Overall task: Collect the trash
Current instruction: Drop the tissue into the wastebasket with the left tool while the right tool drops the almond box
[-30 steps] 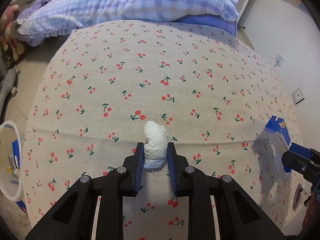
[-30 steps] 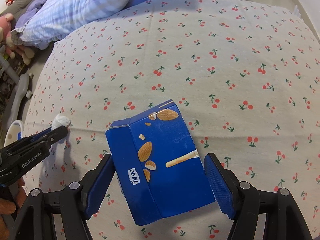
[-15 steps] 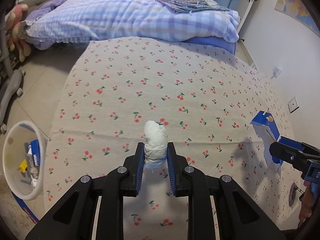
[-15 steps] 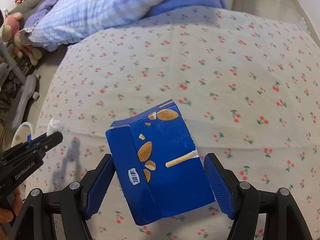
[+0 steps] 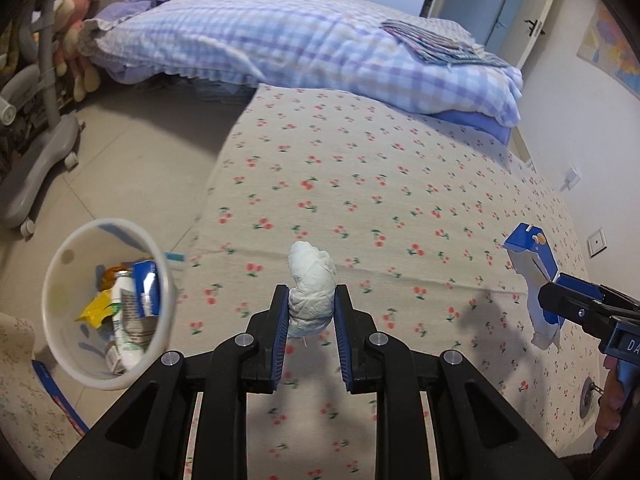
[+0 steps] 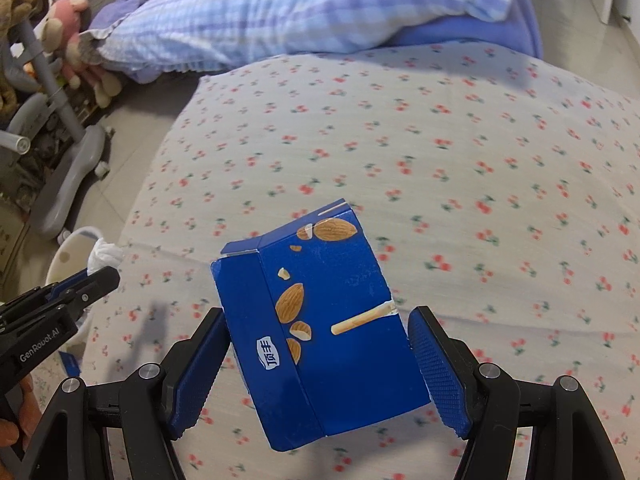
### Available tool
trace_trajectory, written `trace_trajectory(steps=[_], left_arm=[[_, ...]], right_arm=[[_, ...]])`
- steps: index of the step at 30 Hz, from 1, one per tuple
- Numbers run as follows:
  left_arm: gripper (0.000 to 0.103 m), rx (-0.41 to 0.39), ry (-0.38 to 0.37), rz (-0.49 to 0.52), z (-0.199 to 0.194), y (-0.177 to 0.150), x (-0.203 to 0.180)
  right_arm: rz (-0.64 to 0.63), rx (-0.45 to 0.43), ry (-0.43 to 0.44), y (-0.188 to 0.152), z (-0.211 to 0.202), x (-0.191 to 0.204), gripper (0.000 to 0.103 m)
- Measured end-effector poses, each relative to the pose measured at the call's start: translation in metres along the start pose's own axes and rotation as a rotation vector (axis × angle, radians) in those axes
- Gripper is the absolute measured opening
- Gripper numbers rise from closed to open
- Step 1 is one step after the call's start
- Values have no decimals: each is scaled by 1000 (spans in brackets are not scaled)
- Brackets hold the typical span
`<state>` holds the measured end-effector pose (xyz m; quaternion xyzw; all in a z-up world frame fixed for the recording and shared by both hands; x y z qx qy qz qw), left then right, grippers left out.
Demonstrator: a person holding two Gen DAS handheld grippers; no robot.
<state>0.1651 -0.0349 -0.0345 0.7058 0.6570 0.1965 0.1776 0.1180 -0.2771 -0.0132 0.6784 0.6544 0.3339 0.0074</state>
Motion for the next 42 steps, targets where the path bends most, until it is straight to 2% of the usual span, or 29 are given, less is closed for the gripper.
trace_trajectory(steps=[14,20,28,30,32,34,38,42], left_arm=[[23,15,55,-159,1,-12,112],[23,63,58,-268,10,-22,164],[25,87,83,-332,26,-23,200],[34,103,87,-348,32,-23,207],[65,124,112,-342,35,-23,210],[79,117,153,-345,32,-25,214],[88,104,215,-350,24,-32,230],[89,121,271,-346,21,-43,250]], right_arm=[[-93,32,71,10,48,76,78],[-132,48,112,12,74,114,78],[-184,81,145,9,111,157,78],[-195,85,149,8,118,165,78],[-195,88,154,8,124,170,78],[-191,93,164,8,130,175,78],[-192,103,175,9,142,185,78],[-202,112,185,10,157,200,78]])
Point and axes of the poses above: each gripper's, at about its wrist camera, not at the fingertips, and z roughly the way its jaws point, x to its left, y to its top, the point moved 3 cm from there along z, roughly the way its jaws point, and after that the axes turned 13 degrees about y, right-handed, at the moved point
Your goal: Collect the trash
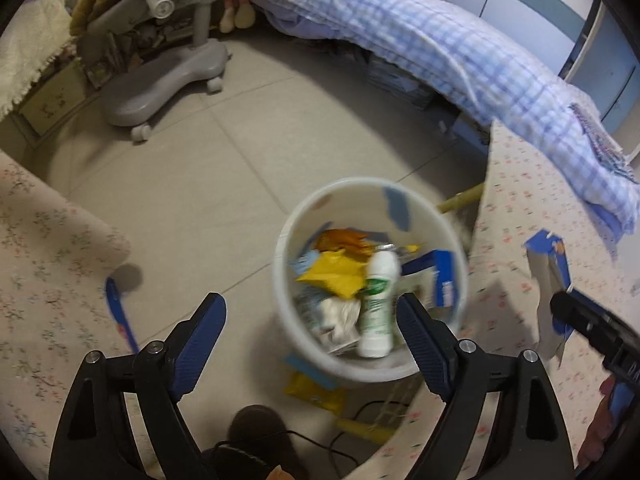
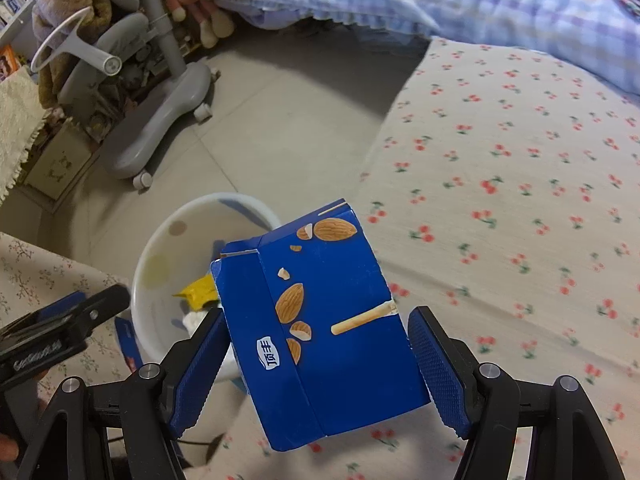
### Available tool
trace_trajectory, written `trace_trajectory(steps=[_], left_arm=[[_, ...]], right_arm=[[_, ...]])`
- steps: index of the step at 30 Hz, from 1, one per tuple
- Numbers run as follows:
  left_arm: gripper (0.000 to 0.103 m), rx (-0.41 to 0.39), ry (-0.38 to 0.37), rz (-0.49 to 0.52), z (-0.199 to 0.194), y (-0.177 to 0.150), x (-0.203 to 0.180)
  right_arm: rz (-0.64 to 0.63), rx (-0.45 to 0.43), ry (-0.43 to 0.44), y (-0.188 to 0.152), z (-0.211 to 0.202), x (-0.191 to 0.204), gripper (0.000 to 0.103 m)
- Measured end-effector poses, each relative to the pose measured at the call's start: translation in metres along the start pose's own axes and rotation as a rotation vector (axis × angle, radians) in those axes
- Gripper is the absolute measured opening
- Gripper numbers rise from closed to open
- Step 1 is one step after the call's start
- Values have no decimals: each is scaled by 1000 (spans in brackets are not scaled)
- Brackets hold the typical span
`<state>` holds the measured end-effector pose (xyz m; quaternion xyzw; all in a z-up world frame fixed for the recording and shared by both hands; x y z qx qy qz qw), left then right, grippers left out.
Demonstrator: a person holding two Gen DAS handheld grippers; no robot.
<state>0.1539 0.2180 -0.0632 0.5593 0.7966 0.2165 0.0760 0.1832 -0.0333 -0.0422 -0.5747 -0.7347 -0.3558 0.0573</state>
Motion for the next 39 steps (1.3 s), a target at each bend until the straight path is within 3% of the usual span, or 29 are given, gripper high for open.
trace_trajectory(steps=[10,16,23,28,34,39], left_arm=[[90,23,46,-36,12,-7,51],[92,28,33,-27,15,-10,54],[98,0,-15,23,-4,-17,31],[101,-74,-52,84,-39,-29,2],[101,-102,-126,133,-74,-59,-29],[101,-175,-144,186,-103,-90,-52]], right_arm=[[-54,21,63,9,55,43,78],[-43,-21,159,18,65,54,88],[-24,-60,85,12,33,42,88],[-59,-103,-42,-5,-18,32,88],[-72,-123,-183,-45,-76,19,88],[-31,-157,-287,-90,-118,-2,88]])
Point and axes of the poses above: each gripper's, at about its wrist camera, not at the fingertips, and z roughly the way its jaws point, x to its left, y to its top, the point moved 3 cm from there along z, roughly the way its jaws point, and after that the axes turned 13 degrees about y, right-handed, at the moved point
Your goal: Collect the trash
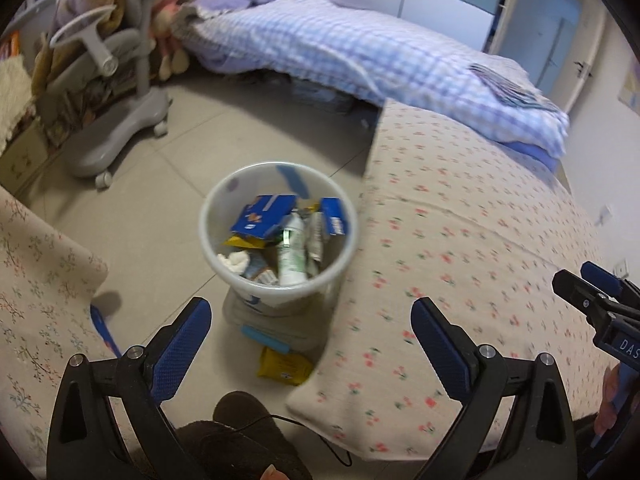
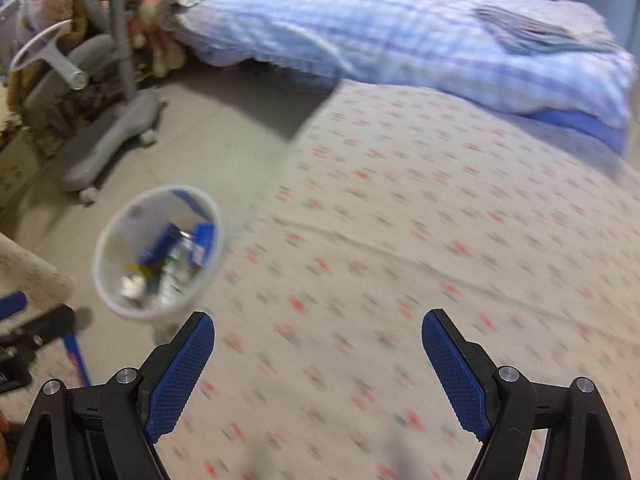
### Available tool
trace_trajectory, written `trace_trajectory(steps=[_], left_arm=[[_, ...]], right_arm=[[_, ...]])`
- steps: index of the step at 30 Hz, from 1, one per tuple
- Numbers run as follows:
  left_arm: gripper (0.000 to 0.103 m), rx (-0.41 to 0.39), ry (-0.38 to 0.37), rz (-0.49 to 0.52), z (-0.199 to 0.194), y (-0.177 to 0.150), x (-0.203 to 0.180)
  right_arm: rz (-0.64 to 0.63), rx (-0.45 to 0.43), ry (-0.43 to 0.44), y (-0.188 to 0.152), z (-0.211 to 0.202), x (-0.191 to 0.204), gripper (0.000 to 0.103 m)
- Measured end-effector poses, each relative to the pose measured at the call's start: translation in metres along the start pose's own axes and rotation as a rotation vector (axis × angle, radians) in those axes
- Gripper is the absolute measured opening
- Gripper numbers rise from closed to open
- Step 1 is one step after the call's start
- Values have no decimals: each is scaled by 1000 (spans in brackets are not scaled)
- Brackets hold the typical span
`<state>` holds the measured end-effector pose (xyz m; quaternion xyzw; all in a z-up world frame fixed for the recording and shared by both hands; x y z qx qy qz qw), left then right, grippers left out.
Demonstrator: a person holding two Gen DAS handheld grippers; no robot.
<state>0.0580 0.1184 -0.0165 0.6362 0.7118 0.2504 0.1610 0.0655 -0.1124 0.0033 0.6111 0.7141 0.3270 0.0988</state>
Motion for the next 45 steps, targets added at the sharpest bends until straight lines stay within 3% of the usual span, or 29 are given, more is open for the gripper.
trace_trajectory(steps=[8,18,45], left_arm=[[101,-4,-15,35,-11,-26,-23],[101,-81,34,-19,-18,-36,-35],[101,-138,61,13,-27,-44,-47]], right_arm=[[-26,-111,-144,-42,-46,-21,91],[-1,-171,-207,-74,-39,-37,91],[-8,-207,-202,-73,-38,-28,91]])
Point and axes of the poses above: each gripper's, at about its wrist camera, not at the fingertips, and z roughly the way its jaws point, x to its left, y to its top, the point moved 3 cm from there along z, roughly the way its jaws point, and after that the axes turned 13 degrees about y, right-handed, at the moved point
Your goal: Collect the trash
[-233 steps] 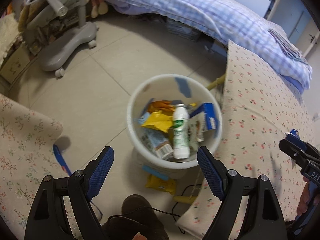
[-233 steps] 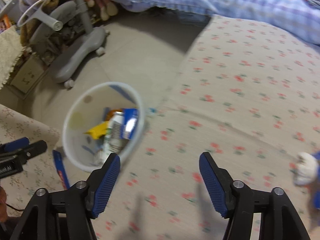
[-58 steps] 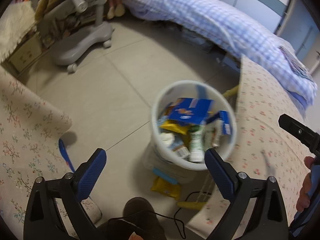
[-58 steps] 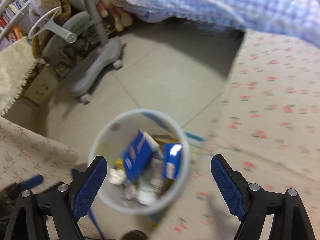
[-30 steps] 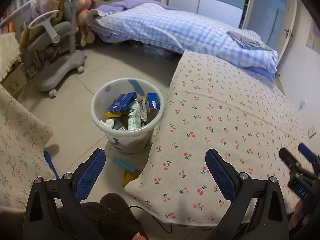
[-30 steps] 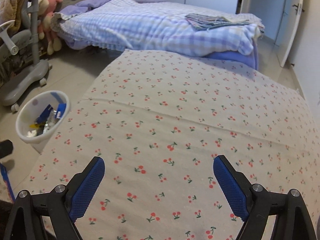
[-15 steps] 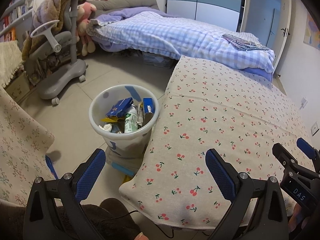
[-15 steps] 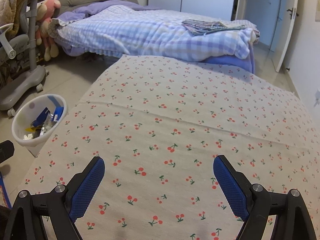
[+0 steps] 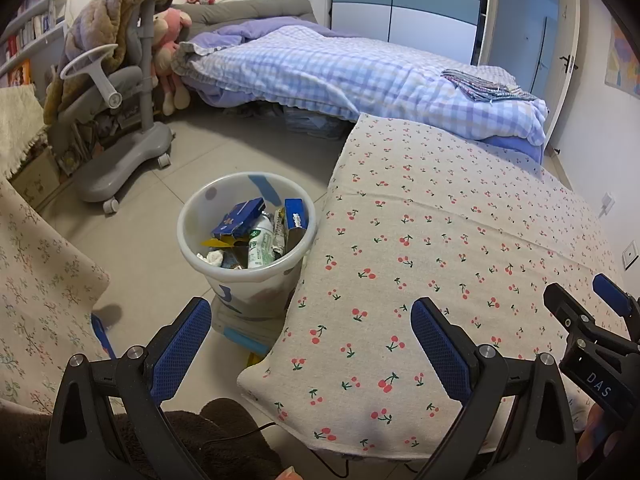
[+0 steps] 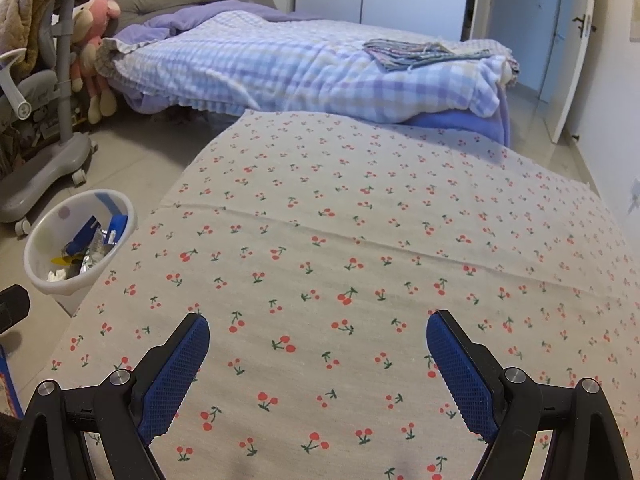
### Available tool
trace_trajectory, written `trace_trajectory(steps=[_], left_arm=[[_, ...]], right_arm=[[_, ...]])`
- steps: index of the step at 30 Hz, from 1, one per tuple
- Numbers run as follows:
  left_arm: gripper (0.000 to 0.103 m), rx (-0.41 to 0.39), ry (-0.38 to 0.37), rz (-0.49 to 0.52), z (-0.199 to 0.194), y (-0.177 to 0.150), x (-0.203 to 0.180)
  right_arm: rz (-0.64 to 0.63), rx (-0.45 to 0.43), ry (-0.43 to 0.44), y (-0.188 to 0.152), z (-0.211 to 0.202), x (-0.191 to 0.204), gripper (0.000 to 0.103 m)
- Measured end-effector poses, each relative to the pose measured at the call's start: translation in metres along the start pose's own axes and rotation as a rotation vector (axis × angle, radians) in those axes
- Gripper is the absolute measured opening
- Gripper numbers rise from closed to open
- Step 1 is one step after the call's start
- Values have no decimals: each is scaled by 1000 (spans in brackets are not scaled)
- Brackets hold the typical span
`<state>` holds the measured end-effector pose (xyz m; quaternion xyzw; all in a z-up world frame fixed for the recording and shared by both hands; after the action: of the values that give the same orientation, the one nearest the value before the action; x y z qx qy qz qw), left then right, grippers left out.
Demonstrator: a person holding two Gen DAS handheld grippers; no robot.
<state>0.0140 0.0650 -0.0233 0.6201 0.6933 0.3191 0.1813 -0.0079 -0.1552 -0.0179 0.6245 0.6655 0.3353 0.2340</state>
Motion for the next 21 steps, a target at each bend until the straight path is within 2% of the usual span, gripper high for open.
trace_trajectory(steps=[21], left_arm=[[101,-3,3,-5,1,1,-1]], right_arm=[[11,-9,-6,0,-2,-2,91]])
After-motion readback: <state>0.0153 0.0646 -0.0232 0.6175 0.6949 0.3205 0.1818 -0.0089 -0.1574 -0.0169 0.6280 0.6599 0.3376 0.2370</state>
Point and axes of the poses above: each gripper's, at about its wrist camera, not at the fingertips, and z roughly the way its jaws point, x to its left, y to its top, the point moved 3 cm from there along z, roughly the way its jaws point, and after that the axes turned 13 degrees about y, right-handed, at the moved point
